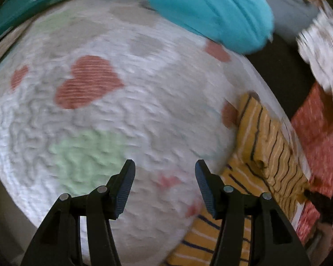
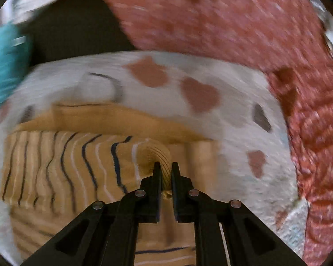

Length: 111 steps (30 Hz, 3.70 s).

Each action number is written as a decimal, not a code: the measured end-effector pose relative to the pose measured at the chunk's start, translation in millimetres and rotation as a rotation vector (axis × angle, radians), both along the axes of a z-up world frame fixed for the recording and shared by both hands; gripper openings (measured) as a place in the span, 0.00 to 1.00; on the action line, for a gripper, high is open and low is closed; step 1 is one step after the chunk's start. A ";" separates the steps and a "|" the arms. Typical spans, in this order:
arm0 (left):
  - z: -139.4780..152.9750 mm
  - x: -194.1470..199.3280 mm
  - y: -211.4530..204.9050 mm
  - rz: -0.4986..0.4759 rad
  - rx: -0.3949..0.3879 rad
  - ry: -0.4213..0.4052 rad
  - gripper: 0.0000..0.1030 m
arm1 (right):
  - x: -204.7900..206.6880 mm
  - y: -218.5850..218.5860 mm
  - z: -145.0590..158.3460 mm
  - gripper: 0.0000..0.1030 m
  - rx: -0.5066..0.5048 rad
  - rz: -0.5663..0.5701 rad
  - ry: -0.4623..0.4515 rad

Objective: Fold small clothes

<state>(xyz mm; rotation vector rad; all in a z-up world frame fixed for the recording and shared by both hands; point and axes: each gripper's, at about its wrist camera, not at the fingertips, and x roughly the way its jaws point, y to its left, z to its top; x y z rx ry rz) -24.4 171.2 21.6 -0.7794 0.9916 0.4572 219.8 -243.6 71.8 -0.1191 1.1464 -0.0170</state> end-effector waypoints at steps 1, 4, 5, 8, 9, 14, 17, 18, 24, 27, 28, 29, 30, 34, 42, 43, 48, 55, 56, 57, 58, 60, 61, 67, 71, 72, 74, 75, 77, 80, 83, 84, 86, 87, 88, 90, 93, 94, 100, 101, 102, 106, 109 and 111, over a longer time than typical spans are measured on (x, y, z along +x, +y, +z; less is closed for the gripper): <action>-1.4 4.6 -6.5 -0.019 0.004 0.009 0.53 | 4.3 -11.2 -6.7 0.08 0.002 -0.021 0.010; -8.7 16.5 -16.7 -0.046 -0.010 0.030 0.53 | 10.1 -24.5 -26.1 0.09 -0.014 -0.050 0.029; -11.3 18.8 -19.0 -0.050 -0.011 0.041 0.53 | 12.8 -26.5 -32.6 0.09 -0.012 -0.052 0.040; -16.2 22.6 -20.2 -0.043 -0.020 0.053 0.53 | 19.8 -31.4 -46.5 0.21 -0.002 -0.072 0.060; -17.5 26.7 -19.5 -0.041 -0.021 0.054 0.53 | 18.5 -38.8 -46.3 0.27 0.003 -0.096 0.043; -18.2 24.4 -17.3 -0.021 -0.017 0.059 0.53 | -11.7 -47.7 -7.8 0.37 0.164 -0.236 -0.107; -19.3 23.0 -17.7 -0.014 -0.025 0.063 0.53 | -21.7 6.1 7.3 0.30 0.310 -0.036 -0.095; -19.6 22.4 -17.1 -0.012 -0.026 0.064 0.53 | -27.3 40.0 10.7 0.26 0.358 0.077 -0.077; -16.9 8.3 -1.1 0.039 -0.048 0.042 0.53 | -53.0 188.4 -28.6 0.17 0.440 0.343 0.090; -17.9 2.6 9.9 0.058 -0.061 0.041 0.53 | -59.9 235.7 -61.8 0.16 0.502 0.390 0.212; -18.6 1.3 12.7 0.063 -0.067 0.041 0.53 | -64.7 250.8 -65.2 0.18 0.517 0.406 0.213; -19.9 -0.6 16.4 0.071 -0.075 0.044 0.53 | -67.7 262.4 -65.2 0.20 0.534 0.429 0.217; -21.1 -2.0 19.3 0.079 -0.086 0.044 0.53 | -69.4 268.8 -64.3 0.20 0.535 0.441 0.214; -22.7 -3.4 21.8 0.082 -0.107 0.041 0.53 | -72.5 266.4 -50.1 0.19 0.611 0.525 0.222; -24.9 6.2 9.6 0.032 -0.090 0.060 0.54 | -32.5 105.1 -40.8 0.19 0.538 0.196 0.080; -25.1 8.6 6.8 0.024 -0.078 0.068 0.54 | -25.1 73.1 -48.4 0.19 0.507 0.115 0.077; -24.8 14.9 -4.2 -0.016 -0.028 0.078 0.54 | -33.4 -50.2 -59.4 0.17 0.521 -0.194 0.059; -25.7 -1.0 -23.0 -0.118 -0.012 0.057 0.54 | -139.4 -107.9 -26.5 0.29 0.538 -0.131 0.093; -25.4 -6.3 -26.8 -0.131 -0.013 0.054 0.54 | -160.3 -99.8 -23.4 0.29 0.555 -0.082 0.106; -25.0 -12.2 -31.3 -0.144 -0.014 0.050 0.54 | -181.0 -91.7 -22.0 0.29 0.572 -0.021 0.123; -24.8 -20.7 -37.8 -0.159 -0.017 0.039 0.54 | -205.0 -81.0 -22.0 0.29 0.578 0.049 0.139; -26.5 -32.5 -48.5 -0.185 -0.022 0.039 0.54 | -242.5 -58.7 -26.6 0.29 0.563 0.161 0.155; -30.5 -40.3 -56.6 -0.209 -0.031 0.043 0.54 | -260.3 -48.0 -32.7 0.29 0.556 0.215 0.177; -47.8 -95.1 -95.7 -0.318 0.007 0.101 0.61 | -317.2 -82.9 -67.8 0.24 0.434 0.124 0.237; -54.6 -113.5 -101.2 -0.335 0.001 0.127 0.62 | -332.8 -130.1 -65.6 0.37 0.376 0.035 0.217; -56.1 -115.6 -100.5 -0.334 -0.007 0.128 0.62 | -331.7 -137.6 -65.5 0.50 0.362 0.012 0.212; -60.9 -119.3 -98.4 -0.326 -0.046 0.129 0.63 | -337.4 -154.1 -63.6 0.50 0.408 -0.035 0.186; -62.6 -120.7 -97.8 -0.322 -0.070 0.124 0.64 | -338.8 -159.2 -63.9 0.50 0.468 -0.045 0.182; -64.2 -123.8 -99.4 -0.323 -0.097 0.117 0.68 | -342.2 -164.3 -65.3 0.50 0.577 -0.060 0.181; -68.1 -129.9 -106.1 -0.336 -0.168 0.099 0.72 | -341.7 -161.1 -74.5 0.50 0.721 -0.088 0.205; -75.3 -135.3 -118.3 -0.366 -0.234 0.091 0.74 | -343.8 -151.3 -86.7 0.51 0.779 -0.101 0.238; -75.2 -135.4 -120.7 -0.380 -0.241 0.096 0.76 | -343.4 -145.3 -89.5 0.51 0.789 -0.099 0.244; -78.6 -136.2 -134.1 -0.409 -0.250 0.105 0.79 | -344.2 -133.6 -94.9 0.53 0.826 -0.093 0.259; -79.3 -136.1 -139.6 -0.425 -0.245 0.111 0.81 | -345.9 -128.7 -95.8 0.56 0.839 -0.097 0.261; -80.0 -135.0 -147.0 -0.445 -0.235 0.120 0.82 | -345.4 -122.1 -98.9 0.58 0.851 -0.101 0.265; -81.4 -134.8 -158.4 -0.475 -0.215 0.143 0.82 | -348.1 -117.9 -98.7 0.61 0.854 -0.099 0.267; -83.6 -139.3 -164.1 -0.498 -0.211 0.197 0.53 | -350.3 -102.7 -97.0 0.65 0.794 -0.095 0.251; -82.5 -142.7 -164.0 -0.493 -0.198 0.211 0.41 | -350.8 -99.0 -96.8 0.65 0.773 -0.088 0.247; -64.7 -159.1 -157.8 -0.450 -0.275 0.152 0.08 | -350.9 -85.2 -94.6 0.09 0.669 -0.032 0.292; -59.6 -164.1 -157.6 -0.439 -0.277 0.146 0.08 | -351.4 -88.6 -93.4 0.08 0.689 -0.043 0.296; -55.2 -168.3 -158.0 -0.431 -0.282 0.139 0.08 | -351.9 -90.9 -91.8 0.07 0.702 -0.046 0.295; -36.8 -190.4 -153.2 -0.408 -0.290 0.117 0.08 | -358.7 -96.4 -78.8 0.06 0.721 -0.032 0.287; -22.4 -196.5 -154.9 -0.403 -0.298 0.096 0.08 | -368.4 -101.4 -68.7 0.05 0.739 -0.018 0.294; -14.9 -202.9 -152.8 -0.411 -0.296 0.096 0.08 | -377.2 -105.8 -63.4 0.05 0.747 -0.008 0.303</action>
